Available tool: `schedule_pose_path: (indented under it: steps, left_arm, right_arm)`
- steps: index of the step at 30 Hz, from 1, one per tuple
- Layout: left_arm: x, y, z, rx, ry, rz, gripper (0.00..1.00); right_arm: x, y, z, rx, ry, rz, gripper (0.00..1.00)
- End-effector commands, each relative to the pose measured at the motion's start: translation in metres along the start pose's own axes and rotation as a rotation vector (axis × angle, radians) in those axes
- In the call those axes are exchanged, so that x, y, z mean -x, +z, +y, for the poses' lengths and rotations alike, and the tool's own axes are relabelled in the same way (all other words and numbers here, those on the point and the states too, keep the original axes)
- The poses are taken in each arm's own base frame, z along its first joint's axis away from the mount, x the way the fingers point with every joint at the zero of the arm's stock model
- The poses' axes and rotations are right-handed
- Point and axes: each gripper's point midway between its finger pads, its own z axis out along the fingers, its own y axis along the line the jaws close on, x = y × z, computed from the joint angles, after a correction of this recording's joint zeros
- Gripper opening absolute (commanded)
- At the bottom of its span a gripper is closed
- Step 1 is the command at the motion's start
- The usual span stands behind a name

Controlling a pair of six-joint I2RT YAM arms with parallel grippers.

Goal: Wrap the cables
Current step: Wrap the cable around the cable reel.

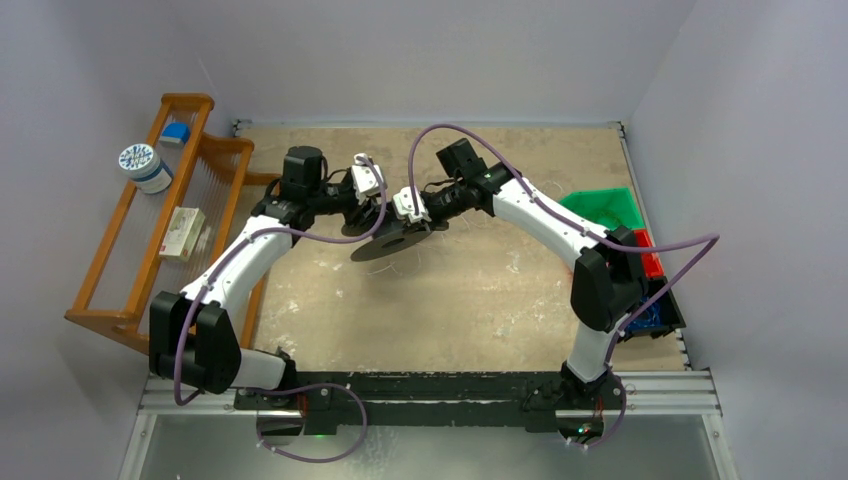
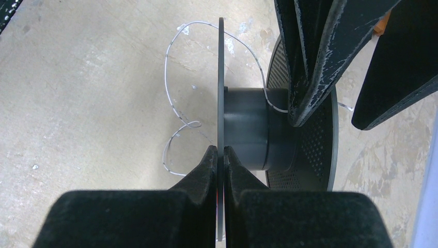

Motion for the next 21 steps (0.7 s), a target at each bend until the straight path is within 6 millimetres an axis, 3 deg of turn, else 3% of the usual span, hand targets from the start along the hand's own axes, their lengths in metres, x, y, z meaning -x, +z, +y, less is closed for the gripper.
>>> schedule_pose_path:
  steps: [1, 11, 21]
  left_arm:
    - [0.011, -0.001, 0.004, 0.000, -0.035, -0.036, 0.43]
    - [-0.010, 0.000, -0.002, -0.001, -0.012, 0.017, 0.34]
    - [-0.016, -0.001, 0.001, 0.053, 0.002, 0.013, 0.30]
  right_arm:
    - [0.005, -0.003, -0.002, -0.013, -0.009, 0.003, 0.00]
    - [0.004, -0.003, -0.004, -0.017, -0.007, 0.006, 0.00]
    - [0.006, -0.001, -0.006, -0.015, 0.001, 0.001, 0.00]
